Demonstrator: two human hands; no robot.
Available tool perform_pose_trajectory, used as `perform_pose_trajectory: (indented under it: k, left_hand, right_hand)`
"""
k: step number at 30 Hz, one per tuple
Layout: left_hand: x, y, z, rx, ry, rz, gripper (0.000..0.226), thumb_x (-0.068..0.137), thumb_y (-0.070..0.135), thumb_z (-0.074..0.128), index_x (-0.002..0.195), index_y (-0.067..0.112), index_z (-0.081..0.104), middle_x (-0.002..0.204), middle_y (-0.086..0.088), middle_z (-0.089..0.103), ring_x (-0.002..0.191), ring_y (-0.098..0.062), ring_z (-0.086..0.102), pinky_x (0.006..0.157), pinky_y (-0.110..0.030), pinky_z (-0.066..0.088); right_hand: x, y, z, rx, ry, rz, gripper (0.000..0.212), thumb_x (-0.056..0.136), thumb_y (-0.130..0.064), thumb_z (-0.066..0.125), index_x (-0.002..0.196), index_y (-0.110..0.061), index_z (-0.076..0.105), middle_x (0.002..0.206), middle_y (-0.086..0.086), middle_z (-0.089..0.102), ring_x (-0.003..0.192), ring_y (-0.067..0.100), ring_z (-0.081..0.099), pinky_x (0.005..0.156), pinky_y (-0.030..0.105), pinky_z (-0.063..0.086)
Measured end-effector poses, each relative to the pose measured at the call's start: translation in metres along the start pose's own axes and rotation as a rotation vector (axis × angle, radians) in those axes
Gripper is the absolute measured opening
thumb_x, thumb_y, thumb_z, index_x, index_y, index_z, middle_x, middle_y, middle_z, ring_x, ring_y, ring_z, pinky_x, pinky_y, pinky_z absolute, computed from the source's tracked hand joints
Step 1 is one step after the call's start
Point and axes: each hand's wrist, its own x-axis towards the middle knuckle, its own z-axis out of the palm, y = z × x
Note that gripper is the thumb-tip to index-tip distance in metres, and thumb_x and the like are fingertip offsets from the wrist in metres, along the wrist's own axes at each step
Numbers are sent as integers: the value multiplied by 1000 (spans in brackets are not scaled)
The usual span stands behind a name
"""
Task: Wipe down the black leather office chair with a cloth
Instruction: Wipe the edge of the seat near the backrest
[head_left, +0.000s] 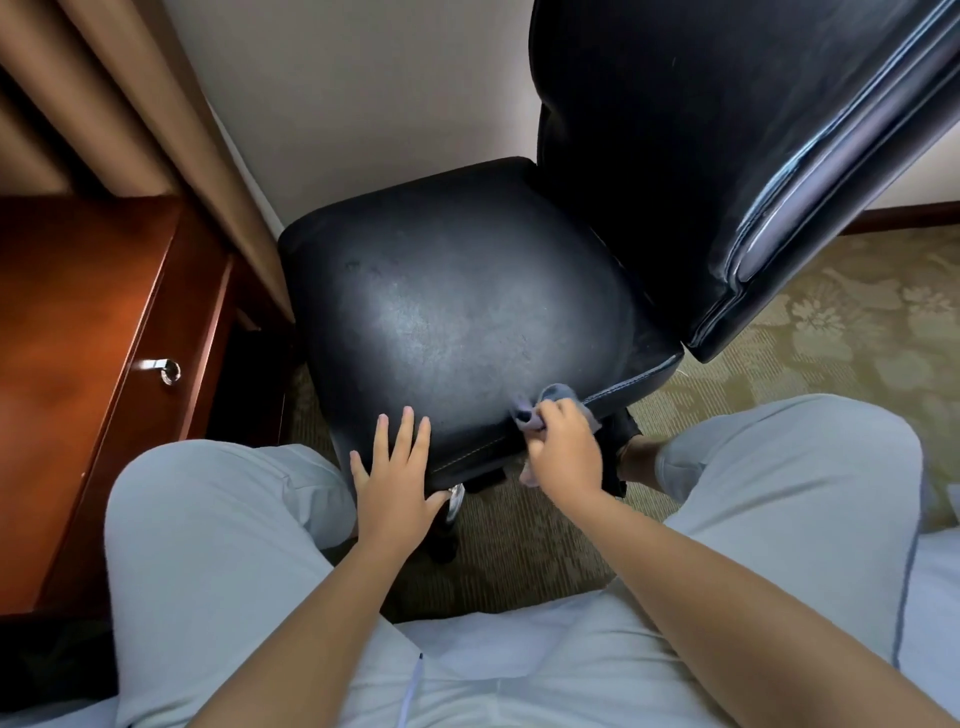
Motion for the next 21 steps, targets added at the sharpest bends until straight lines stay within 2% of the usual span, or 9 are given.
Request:
perform_pose_trajectory:
  k: [3, 6, 11, 14, 17, 19, 21]
  left_hand:
    - [1, 4, -1, 18, -19, -6, 93, 84, 49, 63, 152, 27, 3, 161, -1, -4, 147, -29, -8, 113, -59, 16]
    - [4, 7, -2, 3, -13, -25, 91, 83, 50, 64, 152, 28, 10, 161, -2, 1, 147, -30, -4, 110, -61, 18]
    - [5, -3, 0, 4, 22, -22, 93, 69, 49, 78, 147, 26, 33, 157, -4, 25, 144, -32, 20, 101, -62, 35]
    - [4, -3, 1, 13, 16, -8, 91, 75, 50, 72, 150, 28, 24, 159, -2, 15, 146, -29, 10, 106, -60, 30]
    - [3, 4, -3, -3, 15, -36, 89, 82, 49, 66, 152, 27, 15, 161, -2, 4, 147, -30, 1, 110, -59, 24]
    - [3, 11, -5, 12, -4, -58, 90, 85, 49, 60, 152, 26, 6, 161, -3, -4, 146, -31, -5, 111, -59, 19]
    - [6, 15, -5, 43, -11, -27, 92, 82, 50, 62, 152, 25, 8, 161, -4, -1, 147, -30, -3, 111, -60, 18]
  right_hand:
    - [-1, -3, -1, 16, 13, 20, 19, 86, -12, 58, 104, -8, 58, 110, 5, 51, 105, 21, 48, 83, 30, 45]
    - [-18, -26, 13, 6, -118, -187, 31, 86, -18, 58, 116, -10, 56, 116, 3, 48, 110, 17, 42, 90, 28, 42]
    - [-8, -18, 13, 77, -123, -280, 18, 84, -9, 61, 101, -5, 65, 100, 8, 57, 96, 23, 51, 81, 36, 46]
    - [0, -4, 5, 145, -18, -121, 14, 84, -6, 59, 97, -6, 65, 97, 5, 58, 93, 22, 54, 78, 27, 42]
    - [-1, -10, 4, 266, 29, 54, 23, 83, -5, 59, 105, -9, 59, 100, 1, 59, 98, 18, 54, 84, 27, 45]
    - [-6, -15, 8, 252, -26, 7, 31, 82, -4, 59, 114, -8, 58, 107, 4, 59, 106, 17, 51, 91, 25, 40]
    - [-13, -19, 15, 152, -125, -156, 38, 81, -5, 59, 119, -7, 59, 112, 6, 59, 111, 19, 49, 93, 23, 35]
